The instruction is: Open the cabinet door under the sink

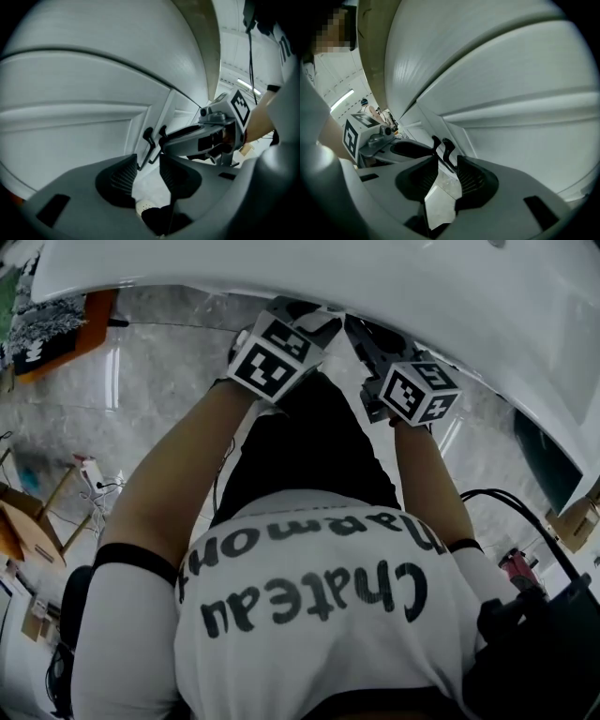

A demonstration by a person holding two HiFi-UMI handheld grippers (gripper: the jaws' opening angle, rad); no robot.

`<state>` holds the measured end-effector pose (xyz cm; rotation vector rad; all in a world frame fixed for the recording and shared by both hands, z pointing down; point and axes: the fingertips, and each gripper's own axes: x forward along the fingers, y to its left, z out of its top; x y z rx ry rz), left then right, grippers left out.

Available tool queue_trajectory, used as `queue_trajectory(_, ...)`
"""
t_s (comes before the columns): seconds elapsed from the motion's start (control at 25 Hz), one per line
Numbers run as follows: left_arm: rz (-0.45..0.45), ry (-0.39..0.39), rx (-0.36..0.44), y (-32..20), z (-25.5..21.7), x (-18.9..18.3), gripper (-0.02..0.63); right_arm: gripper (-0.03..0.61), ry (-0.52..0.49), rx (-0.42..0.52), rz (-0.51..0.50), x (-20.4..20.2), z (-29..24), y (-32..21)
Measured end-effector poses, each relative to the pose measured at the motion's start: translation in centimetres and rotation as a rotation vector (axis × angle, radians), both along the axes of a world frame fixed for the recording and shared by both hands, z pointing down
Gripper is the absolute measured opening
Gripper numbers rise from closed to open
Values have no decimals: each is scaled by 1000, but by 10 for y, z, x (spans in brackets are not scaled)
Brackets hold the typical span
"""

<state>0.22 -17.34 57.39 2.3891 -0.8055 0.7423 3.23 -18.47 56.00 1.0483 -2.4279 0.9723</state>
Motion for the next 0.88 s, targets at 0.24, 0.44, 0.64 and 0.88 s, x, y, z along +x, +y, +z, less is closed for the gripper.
queue_trajectory(0.24, 55, -25, 37, -9, 6, 10, 119, 81, 53, 1, -70, -2, 5, -2)
queue_trajectory(0.44, 69, -69, 57, -12, 9, 15, 66, 71, 38, -13, -96, -3, 6, 2)
queue_trajectory(0.64, 97, -59, 76, -4, 7, 16, 58, 67, 26, -19, -96, -3, 6, 4)
queue_trajectory(0.88, 123, -105, 117, 7, 8, 17, 55, 54, 106, 11, -169, -4, 4, 14)
